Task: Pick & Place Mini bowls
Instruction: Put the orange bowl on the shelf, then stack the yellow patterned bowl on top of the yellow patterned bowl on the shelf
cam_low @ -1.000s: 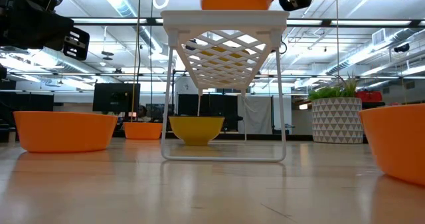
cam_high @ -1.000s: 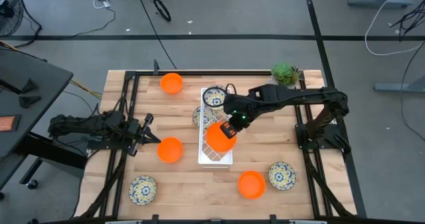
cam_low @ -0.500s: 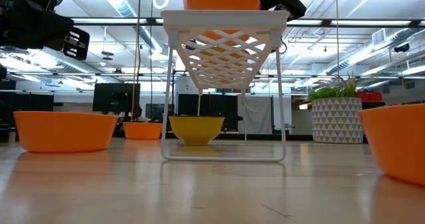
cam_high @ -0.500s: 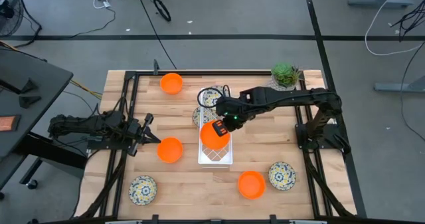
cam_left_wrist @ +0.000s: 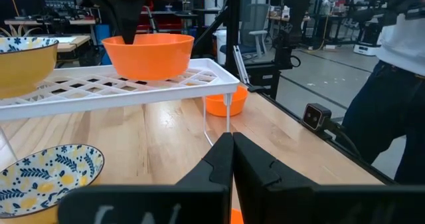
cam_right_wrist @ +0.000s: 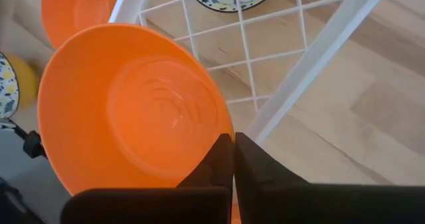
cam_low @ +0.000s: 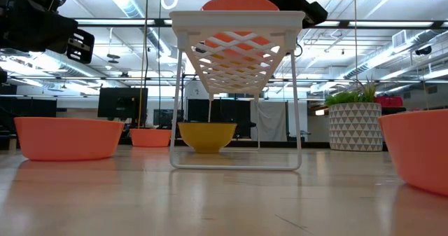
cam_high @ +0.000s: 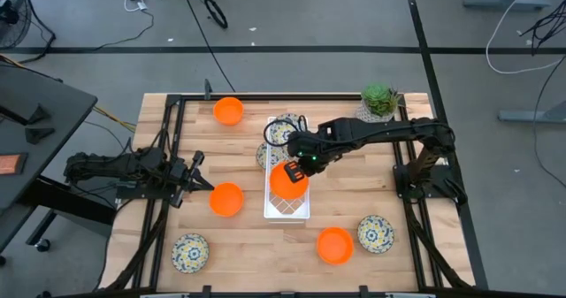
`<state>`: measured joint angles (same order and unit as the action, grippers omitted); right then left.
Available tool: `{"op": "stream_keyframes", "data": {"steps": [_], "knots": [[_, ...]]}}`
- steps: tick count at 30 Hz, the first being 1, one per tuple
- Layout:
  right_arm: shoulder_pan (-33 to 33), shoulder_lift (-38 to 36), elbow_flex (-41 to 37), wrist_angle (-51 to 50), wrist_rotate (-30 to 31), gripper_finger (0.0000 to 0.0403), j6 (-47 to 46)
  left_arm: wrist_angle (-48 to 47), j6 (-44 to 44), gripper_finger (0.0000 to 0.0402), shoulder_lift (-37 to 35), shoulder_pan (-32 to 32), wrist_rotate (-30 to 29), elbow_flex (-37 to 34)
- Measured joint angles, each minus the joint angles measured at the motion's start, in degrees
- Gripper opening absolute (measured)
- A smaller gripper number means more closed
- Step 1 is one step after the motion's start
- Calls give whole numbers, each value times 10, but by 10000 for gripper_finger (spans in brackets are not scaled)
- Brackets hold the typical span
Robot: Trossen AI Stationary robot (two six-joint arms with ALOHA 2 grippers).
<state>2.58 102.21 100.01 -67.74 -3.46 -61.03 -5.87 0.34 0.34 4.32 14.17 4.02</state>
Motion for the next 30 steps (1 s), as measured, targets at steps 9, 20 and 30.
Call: {"op": "stream_keyframes", "data": {"steps": [9, 20, 30], "knots": [[2, 0, 0, 3, 0, 7, 17, 0, 0, 14, 0, 0, 0, 0], [2, 0, 0, 27, 0, 54, 30, 0, 0, 14, 0, 0, 0, 0], [2, -3, 0, 0, -5, 104, 33, 0, 0, 14, 0, 0, 0, 0]]}}
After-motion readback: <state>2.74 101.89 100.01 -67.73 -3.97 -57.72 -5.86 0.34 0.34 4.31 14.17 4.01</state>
